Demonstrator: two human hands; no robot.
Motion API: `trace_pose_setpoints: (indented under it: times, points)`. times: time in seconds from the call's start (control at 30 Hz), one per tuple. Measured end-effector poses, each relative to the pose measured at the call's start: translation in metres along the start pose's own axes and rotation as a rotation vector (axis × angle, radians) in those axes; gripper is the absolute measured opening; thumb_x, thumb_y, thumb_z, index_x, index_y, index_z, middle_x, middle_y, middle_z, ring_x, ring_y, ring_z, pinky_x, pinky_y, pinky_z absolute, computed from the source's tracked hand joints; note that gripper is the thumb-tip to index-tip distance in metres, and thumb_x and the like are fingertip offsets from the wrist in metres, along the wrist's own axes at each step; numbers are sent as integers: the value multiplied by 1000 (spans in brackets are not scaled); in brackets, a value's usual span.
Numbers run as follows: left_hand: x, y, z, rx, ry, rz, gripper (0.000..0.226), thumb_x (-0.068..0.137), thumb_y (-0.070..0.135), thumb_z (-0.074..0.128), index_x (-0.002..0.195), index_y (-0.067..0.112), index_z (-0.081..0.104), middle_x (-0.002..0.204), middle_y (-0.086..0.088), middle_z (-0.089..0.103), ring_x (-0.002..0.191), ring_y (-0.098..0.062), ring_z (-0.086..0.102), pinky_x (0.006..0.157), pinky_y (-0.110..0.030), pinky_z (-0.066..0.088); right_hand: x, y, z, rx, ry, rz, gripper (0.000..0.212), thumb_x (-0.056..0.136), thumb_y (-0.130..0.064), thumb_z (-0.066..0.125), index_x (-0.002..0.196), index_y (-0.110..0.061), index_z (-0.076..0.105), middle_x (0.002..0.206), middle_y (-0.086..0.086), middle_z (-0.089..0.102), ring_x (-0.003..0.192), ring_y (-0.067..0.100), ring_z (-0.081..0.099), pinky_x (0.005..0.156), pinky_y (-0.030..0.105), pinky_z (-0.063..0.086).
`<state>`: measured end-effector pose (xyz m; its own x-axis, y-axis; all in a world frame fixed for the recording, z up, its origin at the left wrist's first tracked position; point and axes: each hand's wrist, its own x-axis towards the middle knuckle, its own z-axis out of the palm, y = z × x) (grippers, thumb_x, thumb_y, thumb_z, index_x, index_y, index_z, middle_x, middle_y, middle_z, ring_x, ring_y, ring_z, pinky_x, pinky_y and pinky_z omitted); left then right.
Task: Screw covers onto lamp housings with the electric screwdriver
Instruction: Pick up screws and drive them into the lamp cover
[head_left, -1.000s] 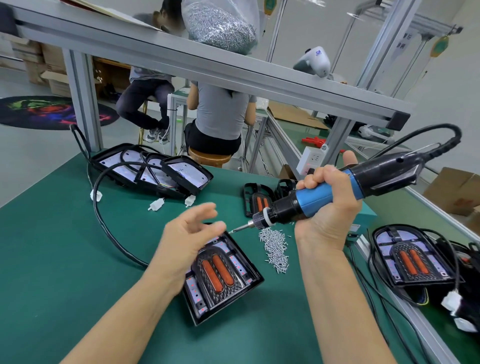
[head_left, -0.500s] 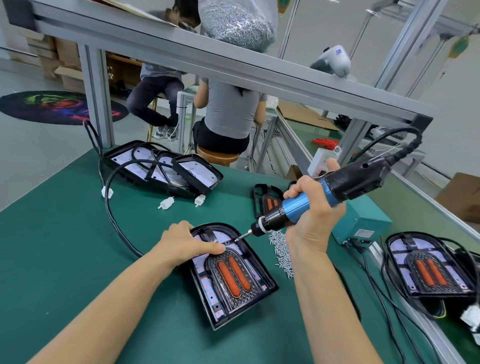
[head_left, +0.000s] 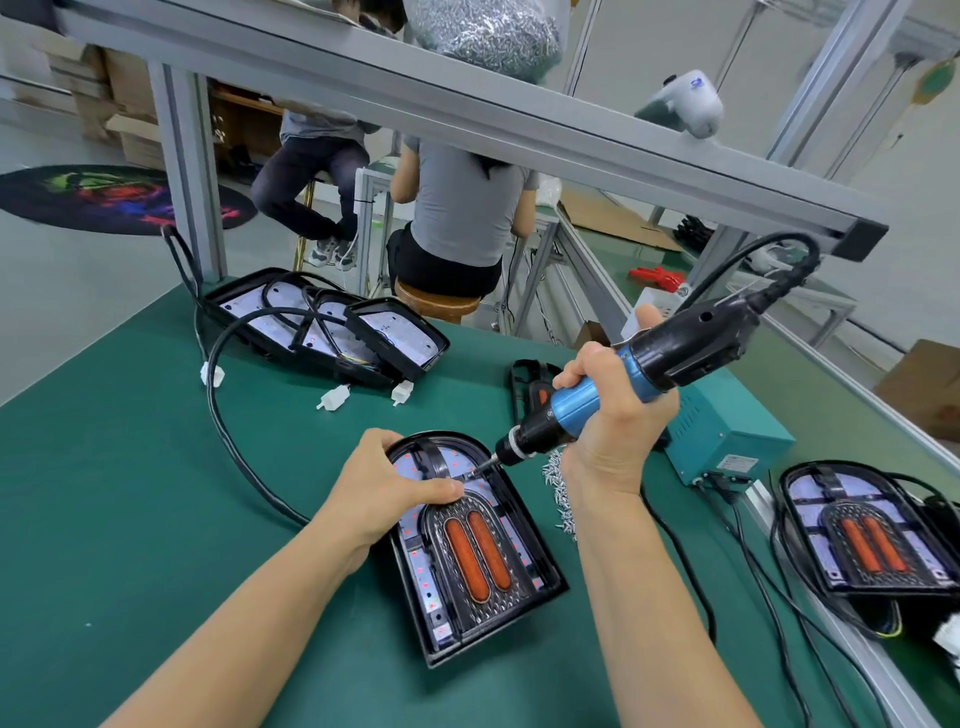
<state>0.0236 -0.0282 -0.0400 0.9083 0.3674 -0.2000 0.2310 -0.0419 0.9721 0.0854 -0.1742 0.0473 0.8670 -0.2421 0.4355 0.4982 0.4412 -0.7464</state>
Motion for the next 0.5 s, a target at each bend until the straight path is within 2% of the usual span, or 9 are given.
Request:
trace_pose_setpoints:
  times: [0.1,0.2,0.27,0.33,0.4,0.5]
  points:
    - [-2,-2,2,-37,27,10,73,46,19,94,103,16,49,105,-8,63,97,-26,62,90,-45,49,-2,2,1,-20,-26,-2,53,69,-2,59,118,-20,57,51,-1,53,56,25,47,65,37,42]
    - [-3,-5,4,-95,74,13,69,46,12,94,99,16,49,104,-11,63,95,-28,63,88,-46,50,-3,4,2,-57,-104,2,50,70,-2,59,109,-32,64,52,-1,54,61,27,47,72,42,42]
    - [-5,-8,6,-127,97,13,72,42,12,94,99,16,50,104,-10,63,94,-28,64,87,-46,51,-2,4,2,-66,-169,29,47,71,-2,59,107,-32,65,55,-2,56,62,26,49,74,41,43]
    - [-7,-9,7,-156,121,17,74,35,19,89,98,17,50,103,-8,64,92,-26,65,85,-44,53,-1,3,0,-114,-273,36,40,73,-2,59,93,-34,75,59,-4,62,65,22,56,76,40,46]
    - [-9,-10,7,-179,142,23,73,34,20,87,97,18,50,101,-6,64,90,-24,66,83,-41,53,1,1,-2,-137,-365,79,44,75,-4,60,84,-44,75,64,-5,67,72,21,62,83,43,49]
    - [-9,-12,6,-191,146,25,72,40,11,92,99,17,50,101,-6,63,90,-25,65,83,-43,53,4,-1,-3,-116,-427,213,32,73,-7,67,92,-33,70,70,3,69,79,28,65,88,47,51]
